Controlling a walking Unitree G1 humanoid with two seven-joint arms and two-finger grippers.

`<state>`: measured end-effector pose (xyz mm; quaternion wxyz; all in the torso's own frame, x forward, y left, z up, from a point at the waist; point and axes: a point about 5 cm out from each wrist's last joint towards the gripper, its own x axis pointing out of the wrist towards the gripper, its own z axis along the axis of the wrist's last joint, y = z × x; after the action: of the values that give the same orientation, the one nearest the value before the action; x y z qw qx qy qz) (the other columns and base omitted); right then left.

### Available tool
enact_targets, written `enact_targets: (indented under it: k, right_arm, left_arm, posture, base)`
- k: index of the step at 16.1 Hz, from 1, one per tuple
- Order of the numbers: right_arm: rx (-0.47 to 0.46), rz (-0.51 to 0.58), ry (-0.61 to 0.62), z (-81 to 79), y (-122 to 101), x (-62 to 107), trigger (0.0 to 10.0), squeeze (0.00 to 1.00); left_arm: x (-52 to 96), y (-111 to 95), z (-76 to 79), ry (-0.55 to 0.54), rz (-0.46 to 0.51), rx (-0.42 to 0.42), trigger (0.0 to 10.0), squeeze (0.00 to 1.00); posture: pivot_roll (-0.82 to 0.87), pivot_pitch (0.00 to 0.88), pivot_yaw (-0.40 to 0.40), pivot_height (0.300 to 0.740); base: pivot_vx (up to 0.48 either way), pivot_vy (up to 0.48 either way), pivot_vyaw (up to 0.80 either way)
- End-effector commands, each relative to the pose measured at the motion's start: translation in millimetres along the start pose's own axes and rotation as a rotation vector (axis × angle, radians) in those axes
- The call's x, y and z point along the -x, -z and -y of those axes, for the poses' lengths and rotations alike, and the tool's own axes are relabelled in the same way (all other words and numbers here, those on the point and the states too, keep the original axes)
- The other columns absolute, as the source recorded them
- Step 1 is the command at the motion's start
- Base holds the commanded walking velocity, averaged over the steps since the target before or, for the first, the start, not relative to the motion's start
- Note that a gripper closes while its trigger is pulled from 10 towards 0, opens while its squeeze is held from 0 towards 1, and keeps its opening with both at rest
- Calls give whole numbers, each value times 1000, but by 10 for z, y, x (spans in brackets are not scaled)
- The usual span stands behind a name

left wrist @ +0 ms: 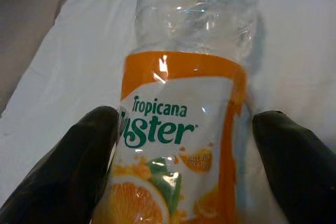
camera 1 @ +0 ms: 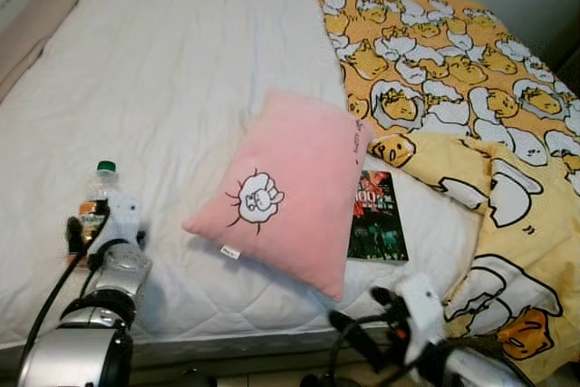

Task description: Clean up the room

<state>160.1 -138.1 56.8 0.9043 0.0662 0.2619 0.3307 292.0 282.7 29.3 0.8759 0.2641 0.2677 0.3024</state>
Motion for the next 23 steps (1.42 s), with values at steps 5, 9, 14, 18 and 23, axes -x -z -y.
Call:
enact_targets:
  k: [5,9,14,18,23]
  right_arm:
    - [21,2,-119,30,-55,-88,10000,0]
    - [-2,34,-126,4,-94,-141,10000,0]
    - [5,117,-101,72,-283,-260,10000,0]
    - [37,425,241,324,-852,-379,10000,0]
    - [211,566,642,645,-1006,-309,10000,0]
  left_arm:
    - [-23,224,-48,83,-166,35,0,0]
    - [-11,169,11,145,-115,57,0,0]
    - [192,88,345,305,26,195,0,0]
    - [280,-307,213,369,316,419,0,0]
    - [762,-1040,60,562,760,638,10000,0]
  posture:
    - [-109,83,-155,740]
    - [-106,73,-138,740]
    - [-44,0,-89,740]
    - [86,0,-70,740]
    - [146,0,-83,740]
  base:
    - [0,0,0]
    - [0,0,0]
    - [0,0,0]
    - [0,0,0]
    - [0,-96,0]
